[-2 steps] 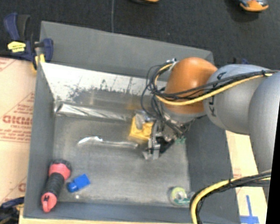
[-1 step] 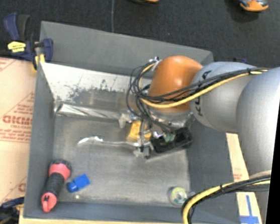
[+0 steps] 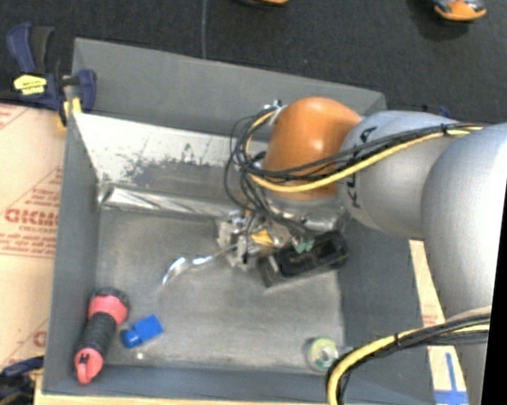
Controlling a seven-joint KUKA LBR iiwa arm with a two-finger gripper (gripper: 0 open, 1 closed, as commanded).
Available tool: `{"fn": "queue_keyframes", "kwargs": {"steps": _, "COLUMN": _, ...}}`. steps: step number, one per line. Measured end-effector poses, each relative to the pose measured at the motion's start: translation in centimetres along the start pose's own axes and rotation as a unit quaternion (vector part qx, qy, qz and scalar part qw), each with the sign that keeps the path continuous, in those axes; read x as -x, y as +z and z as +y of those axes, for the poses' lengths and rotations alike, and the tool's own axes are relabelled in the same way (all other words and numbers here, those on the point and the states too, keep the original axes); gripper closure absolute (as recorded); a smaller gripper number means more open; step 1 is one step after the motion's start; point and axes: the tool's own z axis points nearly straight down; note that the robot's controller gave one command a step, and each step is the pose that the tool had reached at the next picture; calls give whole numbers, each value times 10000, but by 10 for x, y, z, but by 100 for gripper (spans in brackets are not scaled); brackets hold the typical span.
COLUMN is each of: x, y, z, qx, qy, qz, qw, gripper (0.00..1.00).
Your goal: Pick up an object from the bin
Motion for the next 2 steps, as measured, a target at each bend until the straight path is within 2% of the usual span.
{"fn": "queue_keyframes", "kwargs": {"steps": 1, "x": 0, "y": 0, "z": 1, "qx": 4, "qy": 3, "qz": 0, "qw": 10000, "gripper": 100}}
{"fn": "queue_keyframes", "kwargs": {"steps": 2, "x": -2, "y": -24, "z": 1, "qx": 12, "qy": 10, "qz": 28, "qw": 10000, "gripper": 100}}
